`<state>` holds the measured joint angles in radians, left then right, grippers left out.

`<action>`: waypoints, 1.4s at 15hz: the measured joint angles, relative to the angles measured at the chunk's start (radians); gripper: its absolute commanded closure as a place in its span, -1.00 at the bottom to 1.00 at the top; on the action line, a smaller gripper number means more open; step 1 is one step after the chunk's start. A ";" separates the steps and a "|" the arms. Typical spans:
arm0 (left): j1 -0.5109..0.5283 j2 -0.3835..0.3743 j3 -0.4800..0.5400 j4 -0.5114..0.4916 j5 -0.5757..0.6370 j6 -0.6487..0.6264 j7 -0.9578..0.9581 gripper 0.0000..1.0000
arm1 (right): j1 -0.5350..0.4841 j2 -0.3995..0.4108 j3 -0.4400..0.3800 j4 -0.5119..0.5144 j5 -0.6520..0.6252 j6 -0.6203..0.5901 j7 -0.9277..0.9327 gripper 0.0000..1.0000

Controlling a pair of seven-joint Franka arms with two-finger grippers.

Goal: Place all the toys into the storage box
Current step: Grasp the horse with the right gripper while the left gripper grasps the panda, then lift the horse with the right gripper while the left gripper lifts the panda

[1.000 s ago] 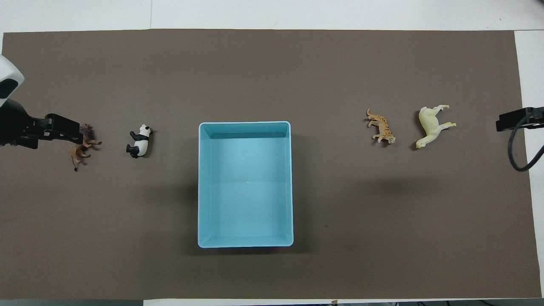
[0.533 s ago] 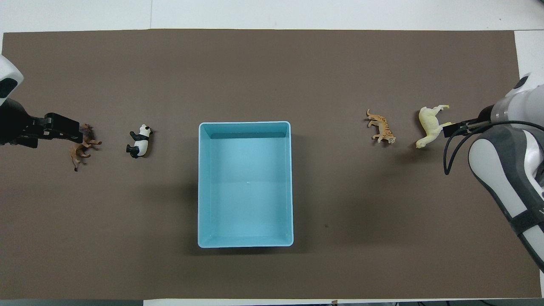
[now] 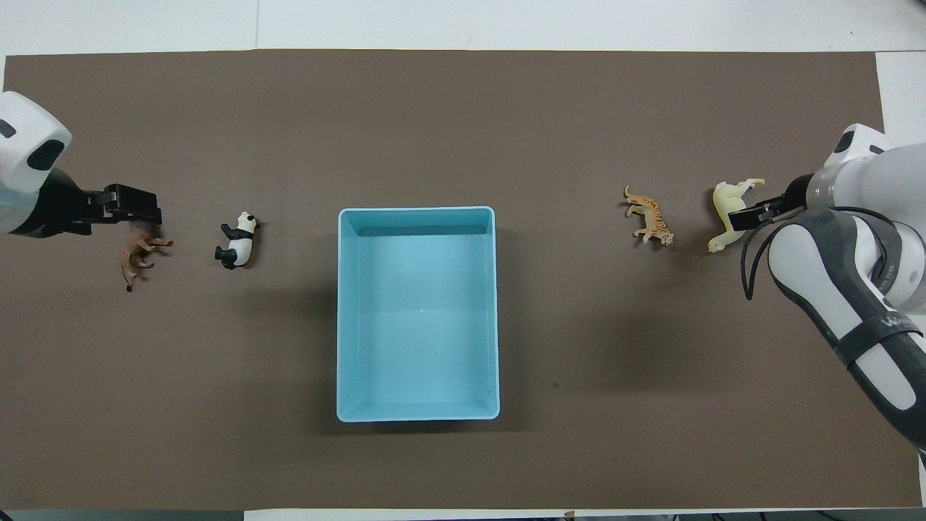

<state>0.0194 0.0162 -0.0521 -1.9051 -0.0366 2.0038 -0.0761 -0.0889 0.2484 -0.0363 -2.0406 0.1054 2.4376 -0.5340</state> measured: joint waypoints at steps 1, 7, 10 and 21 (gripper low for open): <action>0.000 0.010 -0.002 -0.044 0.000 0.054 -0.002 -1.00 | 0.000 0.017 0.000 -0.001 0.001 0.022 -0.004 -1.00; -0.014 0.048 -0.010 -0.290 0.000 0.305 -0.007 -1.00 | 0.002 0.072 0.000 -0.032 0.001 0.122 -0.037 -0.35; -0.038 0.055 -0.013 -0.318 0.000 0.354 -0.018 -1.00 | 0.003 0.072 0.000 -0.035 0.001 0.123 -0.041 1.00; -0.052 0.182 -0.013 -0.317 0.061 0.505 -0.019 -1.00 | 0.004 0.067 0.000 -0.020 0.002 0.101 -0.042 1.00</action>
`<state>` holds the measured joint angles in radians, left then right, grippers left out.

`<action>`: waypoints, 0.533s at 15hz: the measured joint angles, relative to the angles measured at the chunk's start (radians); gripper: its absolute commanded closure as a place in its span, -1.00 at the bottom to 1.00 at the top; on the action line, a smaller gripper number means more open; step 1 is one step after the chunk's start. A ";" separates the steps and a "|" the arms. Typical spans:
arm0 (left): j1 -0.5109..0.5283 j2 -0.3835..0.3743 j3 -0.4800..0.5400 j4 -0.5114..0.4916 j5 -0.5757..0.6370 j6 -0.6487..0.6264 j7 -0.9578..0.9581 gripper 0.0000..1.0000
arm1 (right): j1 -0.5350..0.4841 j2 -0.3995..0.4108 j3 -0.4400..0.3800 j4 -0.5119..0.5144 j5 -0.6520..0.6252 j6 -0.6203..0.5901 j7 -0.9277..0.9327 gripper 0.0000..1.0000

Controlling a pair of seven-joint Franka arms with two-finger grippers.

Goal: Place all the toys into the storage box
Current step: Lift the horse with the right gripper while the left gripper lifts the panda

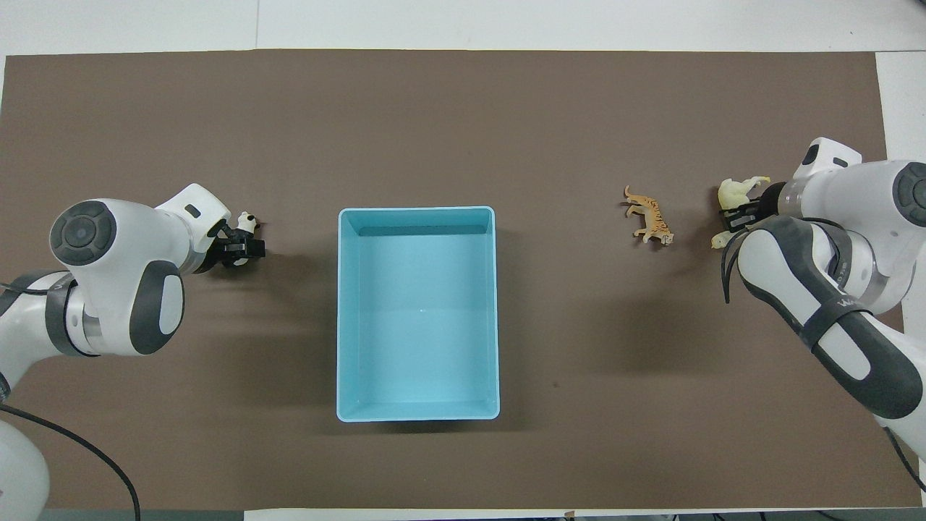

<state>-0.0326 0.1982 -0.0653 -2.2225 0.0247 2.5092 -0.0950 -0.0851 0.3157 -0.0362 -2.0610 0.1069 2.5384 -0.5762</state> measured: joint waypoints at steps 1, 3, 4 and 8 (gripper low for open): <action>0.000 0.004 0.000 0.004 0.000 0.004 0.000 -0.94 | 0.000 -0.005 0.000 0.018 0.000 -0.033 0.000 1.00; 0.000 0.005 0.000 0.008 0.000 0.005 0.000 -0.47 | 0.000 -0.027 -0.001 0.074 0.000 -0.134 0.000 1.00; 0.000 0.005 0.000 0.008 0.000 0.003 -0.001 -0.29 | 0.000 -0.045 -0.001 0.105 0.000 -0.191 0.000 1.00; -0.007 0.001 0.000 0.011 0.003 -0.032 -0.038 0.24 | 0.000 -0.130 -0.004 0.211 0.000 -0.419 0.034 1.00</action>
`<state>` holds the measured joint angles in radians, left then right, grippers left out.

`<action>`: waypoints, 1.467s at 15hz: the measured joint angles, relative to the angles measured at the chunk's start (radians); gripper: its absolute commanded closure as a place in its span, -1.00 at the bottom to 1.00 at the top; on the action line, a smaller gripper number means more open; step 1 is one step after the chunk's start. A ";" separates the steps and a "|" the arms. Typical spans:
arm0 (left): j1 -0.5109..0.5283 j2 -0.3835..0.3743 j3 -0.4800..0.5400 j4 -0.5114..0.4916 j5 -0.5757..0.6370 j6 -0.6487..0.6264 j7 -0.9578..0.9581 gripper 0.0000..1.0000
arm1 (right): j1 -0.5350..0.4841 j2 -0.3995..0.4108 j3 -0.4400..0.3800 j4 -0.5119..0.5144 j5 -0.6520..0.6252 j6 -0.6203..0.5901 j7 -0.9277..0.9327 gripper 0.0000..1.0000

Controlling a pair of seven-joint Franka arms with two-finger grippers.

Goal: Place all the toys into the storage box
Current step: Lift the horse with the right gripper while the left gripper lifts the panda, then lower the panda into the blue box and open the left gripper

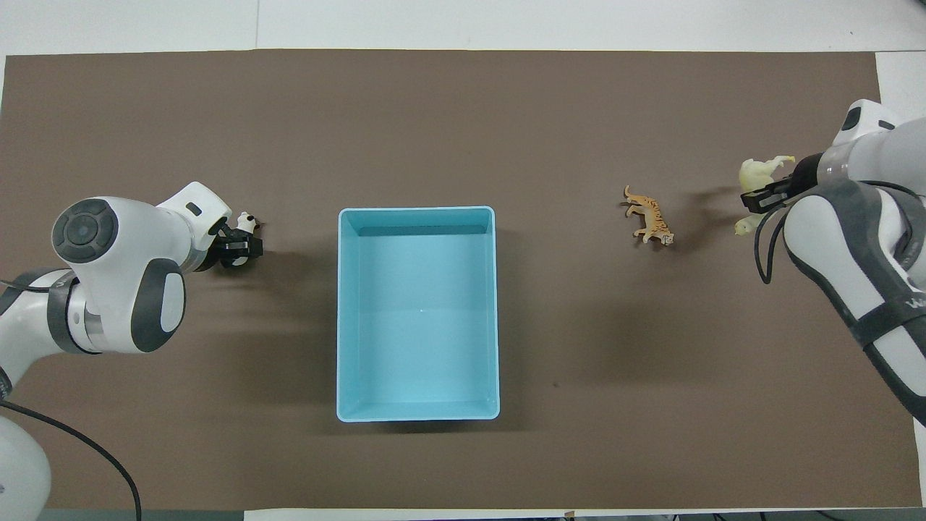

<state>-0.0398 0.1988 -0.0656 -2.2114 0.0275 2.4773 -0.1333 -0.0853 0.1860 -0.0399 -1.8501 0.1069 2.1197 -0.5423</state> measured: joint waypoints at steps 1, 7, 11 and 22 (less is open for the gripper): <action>-0.005 0.000 0.000 0.001 0.000 -0.003 -0.014 0.51 | 0.000 -0.014 0.000 0.029 0.000 -0.055 0.021 1.00; -0.014 0.000 0.000 0.042 0.001 -0.073 -0.040 0.63 | 0.001 -0.062 0.006 0.167 -0.017 -0.259 0.129 1.00; -0.019 -0.007 -0.004 0.202 0.000 -0.280 -0.094 0.63 | 0.001 -0.077 0.005 0.171 -0.018 -0.274 0.135 1.00; -0.403 -0.134 -0.128 0.243 -0.027 -0.416 -0.793 -1.00 | 0.002 -0.080 0.006 0.171 -0.018 -0.277 0.140 1.00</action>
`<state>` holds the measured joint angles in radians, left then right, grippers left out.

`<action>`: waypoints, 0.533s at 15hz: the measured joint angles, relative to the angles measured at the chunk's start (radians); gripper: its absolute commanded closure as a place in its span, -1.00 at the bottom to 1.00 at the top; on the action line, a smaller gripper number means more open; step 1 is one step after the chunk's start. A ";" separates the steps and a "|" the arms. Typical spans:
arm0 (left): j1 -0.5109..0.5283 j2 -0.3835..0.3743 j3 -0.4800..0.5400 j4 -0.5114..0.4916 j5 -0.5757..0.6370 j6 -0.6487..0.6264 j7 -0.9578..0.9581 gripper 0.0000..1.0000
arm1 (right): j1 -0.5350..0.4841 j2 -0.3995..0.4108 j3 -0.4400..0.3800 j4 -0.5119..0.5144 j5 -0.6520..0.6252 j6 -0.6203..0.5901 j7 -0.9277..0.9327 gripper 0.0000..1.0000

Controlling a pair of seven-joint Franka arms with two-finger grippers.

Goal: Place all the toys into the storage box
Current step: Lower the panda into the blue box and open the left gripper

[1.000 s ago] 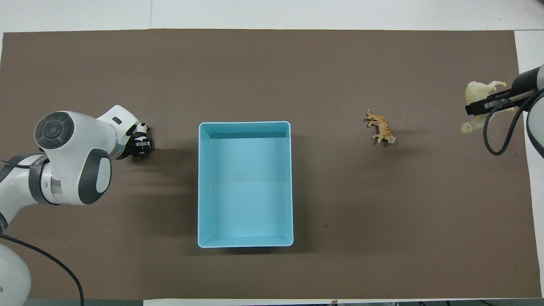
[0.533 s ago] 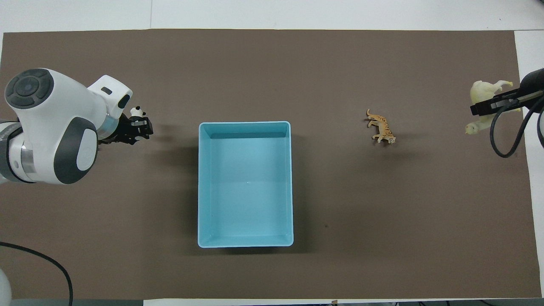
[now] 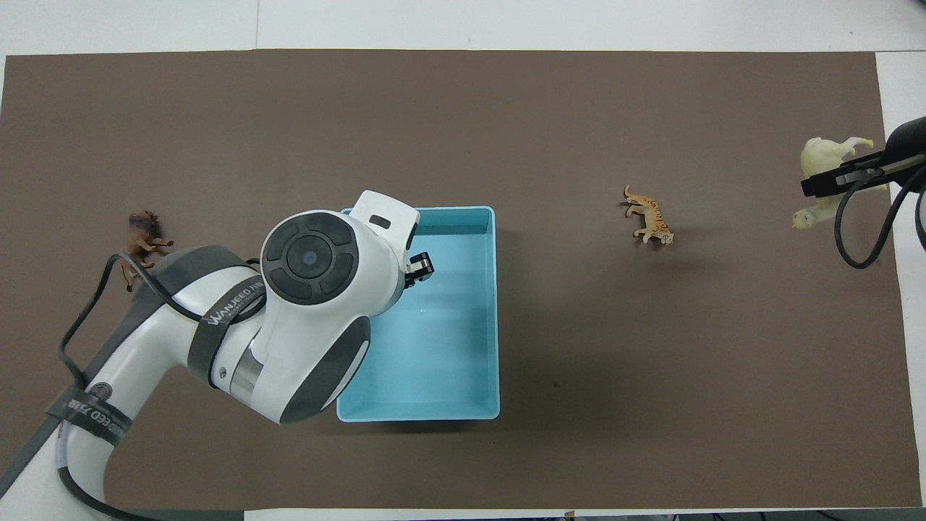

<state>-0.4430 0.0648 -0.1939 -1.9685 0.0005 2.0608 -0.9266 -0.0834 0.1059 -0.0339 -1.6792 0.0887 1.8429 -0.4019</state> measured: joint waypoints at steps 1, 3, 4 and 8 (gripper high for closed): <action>-0.005 -0.001 0.001 -0.011 0.000 0.005 -0.006 -1.00 | 0.005 -0.001 0.001 0.000 0.000 -0.001 0.012 1.00; -0.004 -0.003 0.012 -0.015 0.000 0.005 -0.007 -1.00 | 0.035 -0.004 0.002 0.000 0.000 -0.005 0.074 1.00; -0.002 -0.005 0.020 -0.014 0.000 0.002 -0.006 -1.00 | 0.056 -0.005 0.003 0.000 -0.004 -0.008 0.112 1.00; 0.136 -0.028 0.042 -0.014 0.015 -0.024 0.181 -1.00 | 0.208 -0.008 0.009 0.002 -0.046 -0.012 0.360 1.00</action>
<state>-0.3070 0.0373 -0.1517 -1.9827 0.0150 2.0369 -0.7456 0.1244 0.0981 -0.0253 -1.6776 0.0428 1.8310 -0.0419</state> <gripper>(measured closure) 0.000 0.577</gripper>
